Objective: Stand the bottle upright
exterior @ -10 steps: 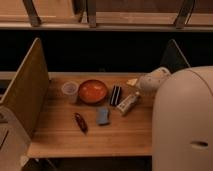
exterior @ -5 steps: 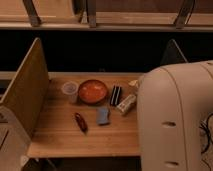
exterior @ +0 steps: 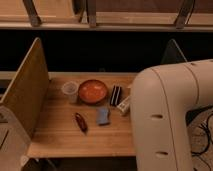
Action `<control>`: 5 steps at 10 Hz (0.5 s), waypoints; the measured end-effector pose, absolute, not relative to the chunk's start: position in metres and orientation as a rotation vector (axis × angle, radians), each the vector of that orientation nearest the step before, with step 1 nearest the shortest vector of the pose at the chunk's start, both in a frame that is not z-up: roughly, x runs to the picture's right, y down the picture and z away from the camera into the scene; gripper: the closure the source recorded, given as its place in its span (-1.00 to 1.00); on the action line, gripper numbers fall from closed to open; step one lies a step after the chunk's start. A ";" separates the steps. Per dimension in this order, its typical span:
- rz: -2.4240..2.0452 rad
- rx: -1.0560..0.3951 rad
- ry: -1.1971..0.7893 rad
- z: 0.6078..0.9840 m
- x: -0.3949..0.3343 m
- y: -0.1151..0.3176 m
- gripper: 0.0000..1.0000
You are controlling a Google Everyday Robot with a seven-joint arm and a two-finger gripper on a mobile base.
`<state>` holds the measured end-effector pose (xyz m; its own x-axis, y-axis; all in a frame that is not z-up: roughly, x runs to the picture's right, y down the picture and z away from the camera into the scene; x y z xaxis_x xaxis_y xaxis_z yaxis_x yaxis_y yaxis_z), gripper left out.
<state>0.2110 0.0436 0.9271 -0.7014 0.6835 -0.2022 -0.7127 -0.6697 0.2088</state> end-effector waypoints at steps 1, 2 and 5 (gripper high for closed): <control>2.327 -0.136 0.349 0.927 0.212 0.044 -0.60; 2.325 -0.137 0.349 0.927 0.211 0.044 -0.60; 2.329 -0.141 0.374 0.934 0.213 0.051 -0.60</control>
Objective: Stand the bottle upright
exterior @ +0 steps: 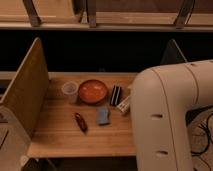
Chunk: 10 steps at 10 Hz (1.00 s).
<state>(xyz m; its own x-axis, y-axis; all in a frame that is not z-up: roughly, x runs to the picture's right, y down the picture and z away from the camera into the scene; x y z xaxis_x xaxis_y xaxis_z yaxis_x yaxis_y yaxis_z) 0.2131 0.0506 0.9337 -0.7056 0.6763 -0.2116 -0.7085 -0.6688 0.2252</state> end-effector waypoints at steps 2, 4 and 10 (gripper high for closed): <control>2.340 -0.127 0.415 0.945 0.218 0.057 -0.60; 2.350 -0.103 0.444 0.954 0.226 0.058 -0.60; 2.337 -0.093 0.463 0.966 0.223 0.059 0.22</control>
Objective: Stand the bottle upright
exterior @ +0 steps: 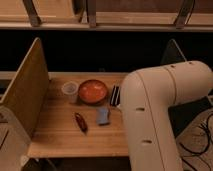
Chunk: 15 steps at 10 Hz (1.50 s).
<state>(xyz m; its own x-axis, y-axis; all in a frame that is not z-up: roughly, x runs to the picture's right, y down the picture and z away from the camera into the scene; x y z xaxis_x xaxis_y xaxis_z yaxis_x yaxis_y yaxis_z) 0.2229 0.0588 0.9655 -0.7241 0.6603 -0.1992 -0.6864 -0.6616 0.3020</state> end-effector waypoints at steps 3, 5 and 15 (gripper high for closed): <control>2.334 -0.099 0.437 0.963 0.220 0.053 0.82; 2.330 -0.095 0.374 0.952 0.218 0.037 1.00; 2.122 -0.099 0.006 0.875 0.195 -0.023 1.00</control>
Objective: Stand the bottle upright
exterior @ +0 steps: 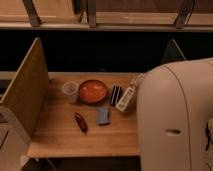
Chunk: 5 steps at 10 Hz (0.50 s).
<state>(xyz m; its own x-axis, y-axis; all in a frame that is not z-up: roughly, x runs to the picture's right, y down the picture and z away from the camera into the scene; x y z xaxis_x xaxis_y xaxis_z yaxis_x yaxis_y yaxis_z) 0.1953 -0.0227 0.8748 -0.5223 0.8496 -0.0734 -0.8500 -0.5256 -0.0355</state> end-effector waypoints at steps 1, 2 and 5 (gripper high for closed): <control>2.085 -0.088 -0.008 0.870 0.195 -0.027 1.00; 2.062 -0.081 -0.015 0.866 0.196 -0.028 1.00; 2.050 -0.076 -0.019 0.864 0.197 -0.029 1.00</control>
